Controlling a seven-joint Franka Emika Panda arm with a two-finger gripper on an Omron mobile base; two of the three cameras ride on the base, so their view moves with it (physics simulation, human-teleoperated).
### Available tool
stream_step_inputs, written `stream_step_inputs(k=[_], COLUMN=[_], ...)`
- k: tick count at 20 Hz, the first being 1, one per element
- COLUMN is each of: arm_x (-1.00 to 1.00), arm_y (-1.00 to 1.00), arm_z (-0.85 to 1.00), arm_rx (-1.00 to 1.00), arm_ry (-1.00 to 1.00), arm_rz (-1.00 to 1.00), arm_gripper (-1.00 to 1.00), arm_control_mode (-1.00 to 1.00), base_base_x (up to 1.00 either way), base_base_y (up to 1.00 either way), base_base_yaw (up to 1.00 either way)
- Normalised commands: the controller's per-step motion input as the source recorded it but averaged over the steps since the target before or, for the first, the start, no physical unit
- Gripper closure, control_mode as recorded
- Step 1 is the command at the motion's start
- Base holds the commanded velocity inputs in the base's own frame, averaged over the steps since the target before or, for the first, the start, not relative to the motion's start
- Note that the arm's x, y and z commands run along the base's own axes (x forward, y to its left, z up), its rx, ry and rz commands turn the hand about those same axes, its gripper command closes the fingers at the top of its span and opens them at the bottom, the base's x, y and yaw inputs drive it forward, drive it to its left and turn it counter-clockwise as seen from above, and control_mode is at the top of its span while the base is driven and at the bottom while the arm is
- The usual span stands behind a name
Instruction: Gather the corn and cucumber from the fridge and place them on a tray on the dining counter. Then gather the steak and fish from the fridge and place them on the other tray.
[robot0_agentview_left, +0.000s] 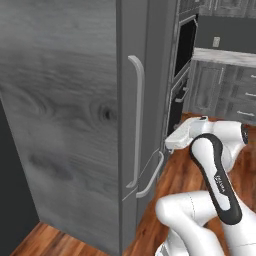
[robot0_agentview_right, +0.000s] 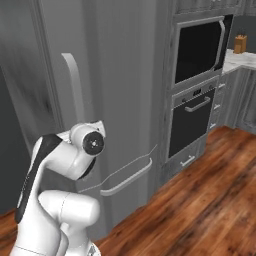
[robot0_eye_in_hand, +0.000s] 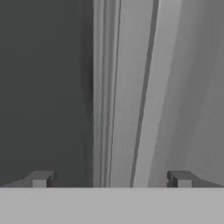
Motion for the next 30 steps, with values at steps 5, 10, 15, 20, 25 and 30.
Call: stream_step_inputs(k=[5, 10, 15, 20, 25, 30], arm_x=[0.19, 0.37, 0.41, 0.34, 0.34, 0.36], arm_y=[0.15, 0.23, 0.16, 0.01, 0.01, 0.15], arm_z=[0.01, 0.00, 0.00, 0.00, 0.00, 0.00], arm_rx=[-0.02, 0.00, 0.00, 0.00, 0.00, 0.00], arm_ry=[-0.20, -0.06, 0.00, 0.00, 0.00, 0.00], arm_rz=[0.16, 0.03, 0.00, 0.02, 0.04, 0.02], arm_gripper=[-1.00, -1.00, -1.00, -1.00, -1.00, -1.00], arm_control_mode=[-1.00, -1.00, -1.00, -1.00, -1.00, -1.00], base_base_x=[0.00, 0.00, 0.00, 0.00, 0.00, 0.00], base_base_y=[0.00, 0.00, 0.00, 0.00, 0.00, 0.00], base_base_yaw=[0.00, 0.00, 0.00, 0.00, 0.00, 0.00])
